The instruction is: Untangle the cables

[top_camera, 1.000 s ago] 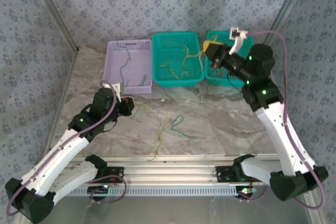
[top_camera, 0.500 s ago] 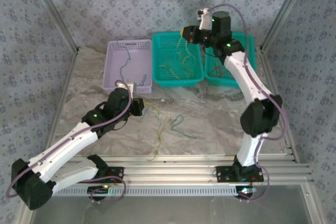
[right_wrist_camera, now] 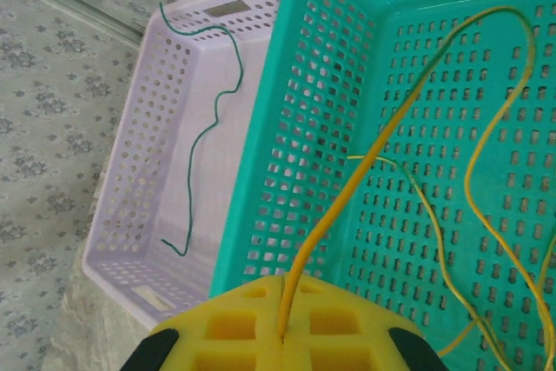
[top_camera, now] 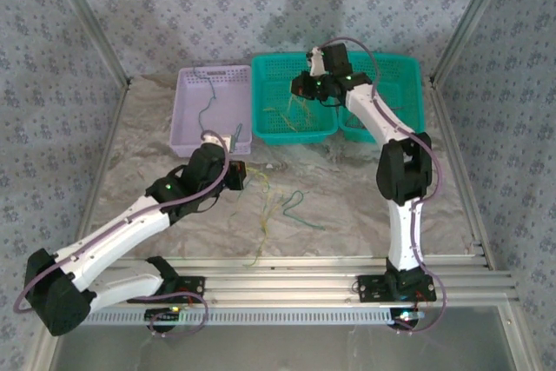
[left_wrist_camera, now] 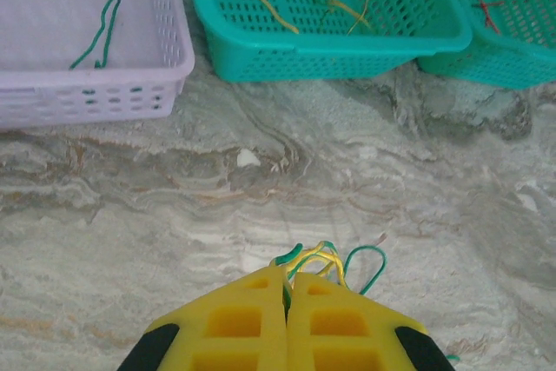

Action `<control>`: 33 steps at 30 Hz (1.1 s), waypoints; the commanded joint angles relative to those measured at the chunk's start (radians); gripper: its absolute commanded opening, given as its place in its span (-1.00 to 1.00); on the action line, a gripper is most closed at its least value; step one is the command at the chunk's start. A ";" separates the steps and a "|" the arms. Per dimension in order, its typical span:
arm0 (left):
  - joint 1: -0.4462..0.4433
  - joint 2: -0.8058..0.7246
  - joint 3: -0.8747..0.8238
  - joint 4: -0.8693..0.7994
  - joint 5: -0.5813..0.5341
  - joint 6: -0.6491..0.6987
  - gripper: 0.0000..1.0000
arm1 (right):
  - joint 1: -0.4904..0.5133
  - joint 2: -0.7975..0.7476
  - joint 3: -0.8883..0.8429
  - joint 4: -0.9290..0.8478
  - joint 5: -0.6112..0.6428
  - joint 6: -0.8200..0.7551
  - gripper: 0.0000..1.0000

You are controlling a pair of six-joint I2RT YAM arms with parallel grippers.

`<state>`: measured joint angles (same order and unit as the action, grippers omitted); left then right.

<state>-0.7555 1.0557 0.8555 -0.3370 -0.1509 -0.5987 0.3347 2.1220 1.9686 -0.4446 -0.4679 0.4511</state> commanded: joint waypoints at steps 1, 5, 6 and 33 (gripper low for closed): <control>-0.006 0.010 0.067 0.026 -0.021 0.028 -1.00 | 0.008 0.023 0.036 -0.042 0.029 -0.024 -0.86; -0.006 0.022 0.090 0.028 -0.027 0.037 -1.00 | 0.012 -0.009 0.032 -0.046 0.033 -0.041 -0.35; -0.006 0.024 0.094 0.032 -0.028 0.040 -1.00 | 0.011 -0.027 0.026 -0.039 0.028 -0.046 -0.24; 0.059 0.547 0.656 0.109 -0.101 0.258 -1.00 | 0.022 -1.054 -0.913 0.253 0.177 -0.042 0.58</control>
<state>-0.7170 1.5486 1.4269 -0.2523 -0.2401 -0.4019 0.3523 1.1374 1.1110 -0.1982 -0.3443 0.3946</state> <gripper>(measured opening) 0.042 0.758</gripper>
